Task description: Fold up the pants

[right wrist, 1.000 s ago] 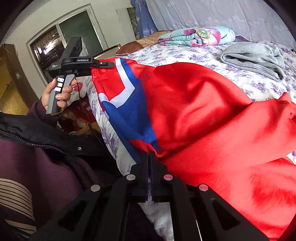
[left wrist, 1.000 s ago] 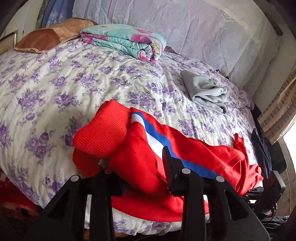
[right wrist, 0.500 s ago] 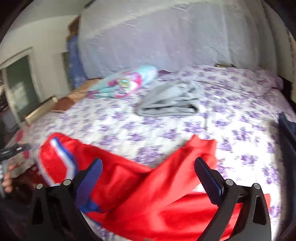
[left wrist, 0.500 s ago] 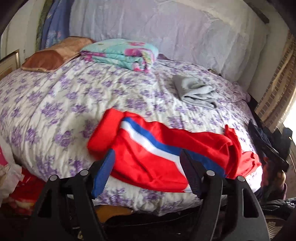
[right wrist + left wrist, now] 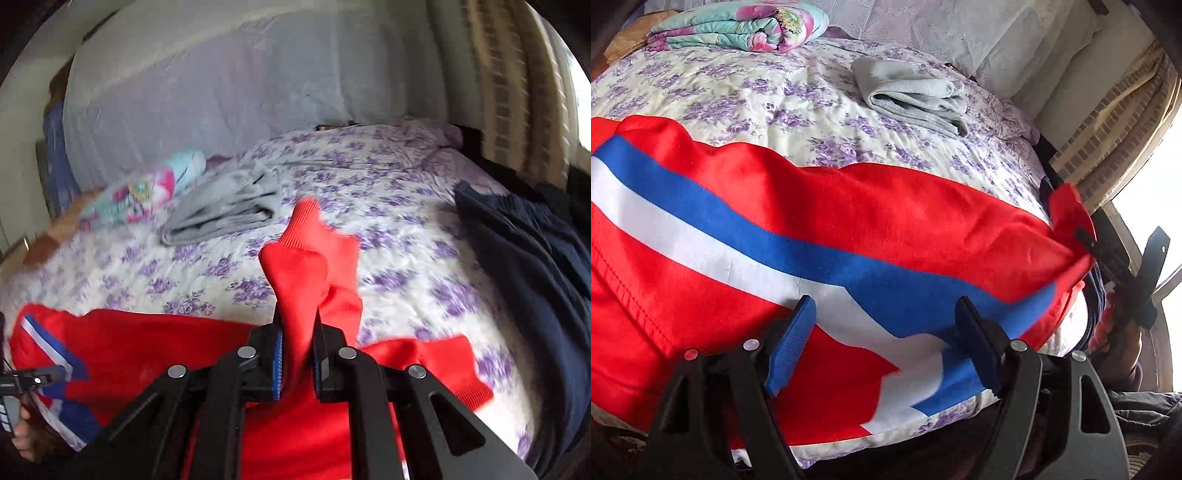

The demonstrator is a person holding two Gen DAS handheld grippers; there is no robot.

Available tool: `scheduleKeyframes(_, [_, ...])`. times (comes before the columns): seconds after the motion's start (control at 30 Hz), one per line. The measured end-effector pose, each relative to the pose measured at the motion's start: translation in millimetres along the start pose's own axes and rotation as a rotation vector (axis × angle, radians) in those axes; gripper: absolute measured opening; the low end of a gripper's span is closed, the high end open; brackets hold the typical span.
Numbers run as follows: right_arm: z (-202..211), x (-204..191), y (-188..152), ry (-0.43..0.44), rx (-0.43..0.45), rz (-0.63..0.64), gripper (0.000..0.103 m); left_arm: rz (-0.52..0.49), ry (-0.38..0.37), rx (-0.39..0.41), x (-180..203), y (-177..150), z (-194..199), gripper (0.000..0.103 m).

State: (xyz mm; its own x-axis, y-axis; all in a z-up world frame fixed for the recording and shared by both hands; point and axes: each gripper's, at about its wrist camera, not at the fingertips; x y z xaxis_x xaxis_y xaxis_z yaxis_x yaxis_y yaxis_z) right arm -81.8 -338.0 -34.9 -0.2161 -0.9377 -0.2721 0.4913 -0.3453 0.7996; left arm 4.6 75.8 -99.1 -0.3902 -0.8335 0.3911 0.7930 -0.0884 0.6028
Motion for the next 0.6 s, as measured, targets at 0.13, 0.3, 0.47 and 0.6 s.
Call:
scheduleKeyframes(0.13, [-6.4,72.2,-47.5,0.066,-0.124,-0.239,0.039,-0.029,0.013,-0.012,3.6,-1.0,-2.1,0.076])
scheduleKeyframes(0.3, [10.5,94.9,-34.5,0.208,-0.061,-0.356,0.048,-0.052,0.034,-0.037,7.3,2.1,-2.1,0.077])
scheduleKeyframes(0.47, [-15.5,110.0,-14.7,0.167,-0.171,-0.415,0.021,-0.036,0.041,-0.03,6.2,1.7,-0.3,0.077])
scheduleKeyframes(0.6, [17.1,91.9,-1.8,0.235,0.003,-0.214,0.02,-0.032,0.049,-0.024,5.2,-1.2,2.7,0.077])
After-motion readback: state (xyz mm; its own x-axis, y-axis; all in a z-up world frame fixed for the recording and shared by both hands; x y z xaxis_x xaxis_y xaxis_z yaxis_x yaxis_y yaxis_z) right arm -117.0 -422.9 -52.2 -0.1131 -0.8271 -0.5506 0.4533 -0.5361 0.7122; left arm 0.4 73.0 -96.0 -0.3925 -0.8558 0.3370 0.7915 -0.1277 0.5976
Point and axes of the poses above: each gripper's, at about its wrist camera, not at the fingertips, and z roughly against the way its jaws point, x to its right, y to its top, and after that the axes turned 6 degrees about -z, right-handed
